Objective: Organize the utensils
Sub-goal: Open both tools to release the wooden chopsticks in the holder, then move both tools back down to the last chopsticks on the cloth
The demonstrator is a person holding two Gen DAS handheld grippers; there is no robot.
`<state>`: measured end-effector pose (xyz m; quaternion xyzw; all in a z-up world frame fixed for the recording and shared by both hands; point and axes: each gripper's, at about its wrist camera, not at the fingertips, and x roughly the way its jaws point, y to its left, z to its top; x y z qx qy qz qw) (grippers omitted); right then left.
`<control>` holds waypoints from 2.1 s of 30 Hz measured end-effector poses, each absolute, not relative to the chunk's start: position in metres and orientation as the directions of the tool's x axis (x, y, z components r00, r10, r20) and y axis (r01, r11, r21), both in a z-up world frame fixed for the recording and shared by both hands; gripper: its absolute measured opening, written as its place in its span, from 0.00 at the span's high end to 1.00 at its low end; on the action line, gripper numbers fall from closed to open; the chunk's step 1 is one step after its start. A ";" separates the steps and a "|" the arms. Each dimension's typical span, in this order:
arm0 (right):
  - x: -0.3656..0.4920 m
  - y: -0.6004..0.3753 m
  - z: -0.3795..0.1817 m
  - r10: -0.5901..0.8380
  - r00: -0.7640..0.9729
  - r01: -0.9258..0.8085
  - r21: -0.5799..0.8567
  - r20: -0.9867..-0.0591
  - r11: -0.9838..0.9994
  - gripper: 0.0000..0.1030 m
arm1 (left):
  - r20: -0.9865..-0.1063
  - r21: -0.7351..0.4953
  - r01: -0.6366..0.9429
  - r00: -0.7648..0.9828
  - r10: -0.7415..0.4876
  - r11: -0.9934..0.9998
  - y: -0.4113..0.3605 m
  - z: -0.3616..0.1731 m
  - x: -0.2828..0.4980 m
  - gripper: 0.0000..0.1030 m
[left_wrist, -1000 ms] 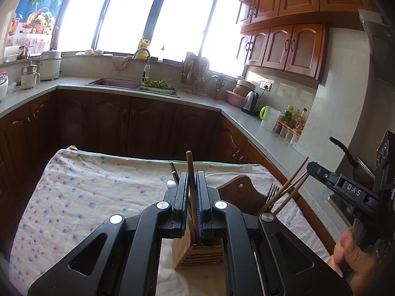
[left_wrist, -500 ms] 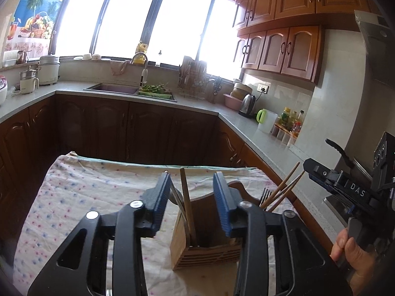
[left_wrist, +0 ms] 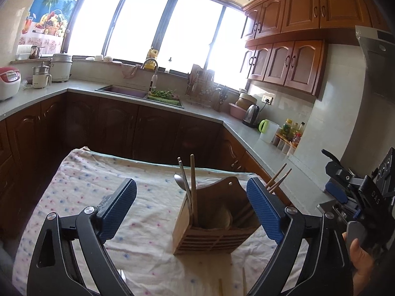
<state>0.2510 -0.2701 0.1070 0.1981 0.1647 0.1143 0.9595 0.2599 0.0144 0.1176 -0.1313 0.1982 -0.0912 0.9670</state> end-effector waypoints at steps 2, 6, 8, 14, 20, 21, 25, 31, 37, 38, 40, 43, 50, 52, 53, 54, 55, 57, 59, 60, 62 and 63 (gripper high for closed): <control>0.242 -0.274 0.101 0.283 0.916 -0.143 0.427 -0.284 0.893 0.01 | -0.377 -0.297 0.115 0.898 -0.227 0.948 0.017 0.110 0.252 0.08; 0.223 -0.281 0.087 0.272 0.909 -0.115 0.438 -0.316 0.892 0.01 | -0.424 -0.315 0.102 0.874 -0.236 0.944 0.022 0.090 0.236 0.08; 0.214 -0.286 0.079 0.271 0.904 -0.102 0.448 -0.331 0.888 0.01 | -0.444 -0.325 0.094 0.864 -0.240 0.941 0.023 0.081 0.227 0.08; 0.186 -0.293 0.050 0.237 0.884 -0.047 0.428 -0.403 0.903 0.01 | -0.483 -0.331 0.090 0.839 -0.250 0.939 0.022 0.059 0.198 0.08; 0.157 -0.302 0.019 0.220 0.855 0.005 0.431 -0.470 0.902 0.01 | -0.530 -0.328 0.085 0.808 -0.258 0.941 0.020 0.036 0.175 0.08; 0.153 -0.304 0.014 0.215 0.850 0.013 0.429 -0.480 0.903 0.01 | -0.539 -0.329 0.084 0.802 -0.260 0.941 0.019 0.033 0.173 0.08; 0.138 -0.301 -0.004 0.199 0.830 0.034 0.405 -0.521 0.914 0.01 | -0.569 -0.340 0.074 0.778 -0.268 0.938 0.016 0.016 0.164 0.08; 0.122 -0.297 -0.027 0.182 0.796 0.051 0.362 -0.578 0.931 0.01 | -0.624 -0.323 0.068 0.734 -0.266 0.944 0.008 -0.009 0.155 0.08; 0.116 -0.296 -0.041 0.177 0.770 0.064 0.350 -0.612 0.934 0.01 | -0.647 -0.314 0.068 0.714 -0.266 0.947 0.002 -0.018 0.154 0.08; 0.115 -0.296 -0.042 0.178 0.769 0.063 0.350 -0.614 0.935 0.01 | -0.650 -0.311 0.070 0.712 -0.266 0.948 0.001 -0.019 0.154 0.08; 0.115 -0.296 -0.043 0.174 0.766 0.067 0.347 -0.619 0.936 0.01 | -0.655 -0.304 0.072 0.708 -0.264 0.950 -0.002 -0.020 0.154 0.08; 0.115 -0.297 -0.044 0.175 0.765 0.069 0.349 -0.620 0.935 0.01 | -0.662 -0.301 0.076 0.701 -0.265 0.951 -0.005 -0.023 0.155 0.08; 0.118 -0.300 -0.048 0.174 0.762 0.074 0.352 -0.624 0.933 0.01 | -0.686 -0.287 0.084 0.677 -0.266 0.954 -0.012 -0.031 0.159 0.08; 0.120 -0.300 -0.050 0.177 0.758 0.075 0.354 -0.627 0.932 0.01 | -0.697 -0.278 0.089 0.667 -0.264 0.957 -0.015 -0.033 0.161 0.08; 0.121 -0.300 -0.051 0.178 0.756 0.076 0.354 -0.630 0.932 0.01 | -0.704 -0.273 0.092 0.659 -0.264 0.958 -0.017 -0.034 0.163 0.08; 0.122 -0.300 -0.051 0.178 0.754 0.076 0.353 -0.633 0.932 0.01 | -0.710 -0.271 0.095 0.652 -0.266 0.958 -0.019 -0.036 0.165 0.08; 0.124 -0.301 -0.052 0.176 0.752 0.078 0.351 -0.635 0.933 0.01 | -0.715 -0.272 0.099 0.645 -0.270 0.957 -0.021 -0.037 0.167 0.08; 0.128 -0.301 -0.053 0.173 0.749 0.075 0.341 -0.639 0.937 0.01 | -0.724 -0.271 0.112 0.630 -0.280 0.956 -0.026 -0.039 0.172 0.08; 0.134 -0.301 -0.053 0.169 0.746 0.072 0.330 -0.644 0.941 0.01 | -0.728 -0.263 0.130 0.623 -0.285 0.956 -0.033 -0.039 0.177 0.08; 0.138 -0.301 -0.053 0.167 0.744 0.073 0.327 -0.647 0.942 0.01 | -0.731 -0.255 0.141 0.620 -0.286 0.957 -0.037 -0.038 0.180 0.08; 0.145 -0.301 -0.053 0.159 0.744 0.072 0.314 -0.649 0.947 0.02 | -0.742 -0.228 0.160 0.611 -0.278 0.960 -0.046 -0.038 0.188 0.08; 0.150 -0.301 -0.053 0.155 0.742 0.069 0.304 -0.652 0.950 0.04 | -0.746 -0.211 0.169 0.609 -0.271 0.963 -0.051 -0.038 0.192 0.08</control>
